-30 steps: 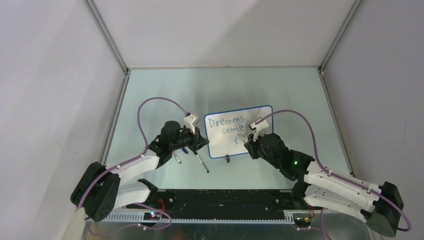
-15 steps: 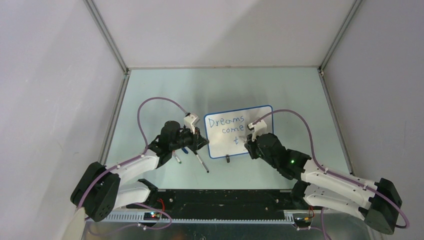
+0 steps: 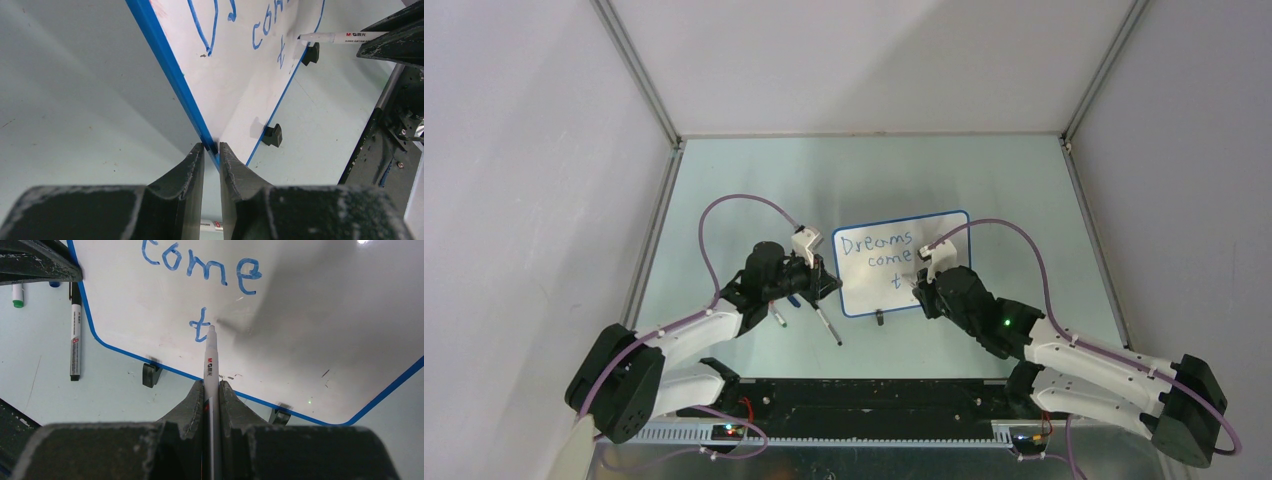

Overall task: Write a sentence on the whiteboard
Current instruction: Write a sentence with the whiteboard marker.

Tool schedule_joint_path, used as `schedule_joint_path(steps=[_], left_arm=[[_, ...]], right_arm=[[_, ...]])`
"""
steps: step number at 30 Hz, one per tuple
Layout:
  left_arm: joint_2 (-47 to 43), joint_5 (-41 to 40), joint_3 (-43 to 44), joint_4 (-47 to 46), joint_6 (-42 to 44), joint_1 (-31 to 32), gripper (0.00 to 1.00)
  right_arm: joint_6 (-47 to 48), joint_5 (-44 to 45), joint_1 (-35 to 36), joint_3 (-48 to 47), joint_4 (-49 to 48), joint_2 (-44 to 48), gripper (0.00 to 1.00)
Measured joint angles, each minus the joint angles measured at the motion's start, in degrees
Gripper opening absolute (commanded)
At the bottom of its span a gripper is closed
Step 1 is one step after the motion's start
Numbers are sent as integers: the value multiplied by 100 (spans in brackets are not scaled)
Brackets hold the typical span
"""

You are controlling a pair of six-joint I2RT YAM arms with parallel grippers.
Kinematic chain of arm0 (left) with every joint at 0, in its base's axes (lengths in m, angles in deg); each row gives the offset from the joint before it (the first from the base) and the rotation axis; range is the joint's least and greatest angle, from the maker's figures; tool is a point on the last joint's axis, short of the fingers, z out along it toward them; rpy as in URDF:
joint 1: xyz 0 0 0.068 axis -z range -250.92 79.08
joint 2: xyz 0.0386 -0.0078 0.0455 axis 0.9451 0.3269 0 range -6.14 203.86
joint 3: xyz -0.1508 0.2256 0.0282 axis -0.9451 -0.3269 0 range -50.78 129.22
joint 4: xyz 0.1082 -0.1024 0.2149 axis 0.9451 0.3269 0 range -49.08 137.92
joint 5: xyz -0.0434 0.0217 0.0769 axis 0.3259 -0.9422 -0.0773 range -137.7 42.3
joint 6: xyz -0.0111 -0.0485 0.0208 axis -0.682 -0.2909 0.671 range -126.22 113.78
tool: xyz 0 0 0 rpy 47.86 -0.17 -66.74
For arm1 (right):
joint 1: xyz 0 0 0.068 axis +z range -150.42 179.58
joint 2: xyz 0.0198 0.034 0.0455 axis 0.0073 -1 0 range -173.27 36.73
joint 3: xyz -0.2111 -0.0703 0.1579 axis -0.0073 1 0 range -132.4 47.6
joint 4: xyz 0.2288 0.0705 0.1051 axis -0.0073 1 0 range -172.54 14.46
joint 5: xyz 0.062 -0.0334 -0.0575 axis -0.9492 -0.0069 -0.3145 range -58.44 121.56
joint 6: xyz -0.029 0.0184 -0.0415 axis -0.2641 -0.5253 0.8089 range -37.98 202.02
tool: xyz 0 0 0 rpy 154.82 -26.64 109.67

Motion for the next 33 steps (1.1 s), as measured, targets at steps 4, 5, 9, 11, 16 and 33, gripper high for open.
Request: schedule_joint_path(steps=[4,5,9,11,16,33], left_arm=[[0,0,0,0,0,0,22],[0,0,0,0,0,0,23],[0,0,0,0,0,0,23],[0,0,0,0,0,0,23],[0,0,0,0,0,0,22],[0,-2,0,0,0,0,23]], right_arm=[[0,0,-2,0,0,-28,0],[0,0,-2,0,0,-48,0],[-2,0,-13,0,0,-87,0],[-2,0,-26,0,-2,-103,0],[-4,-2,-55,0,-4,-175,0],[-42,-26,-138,-2,-13,-315,0]])
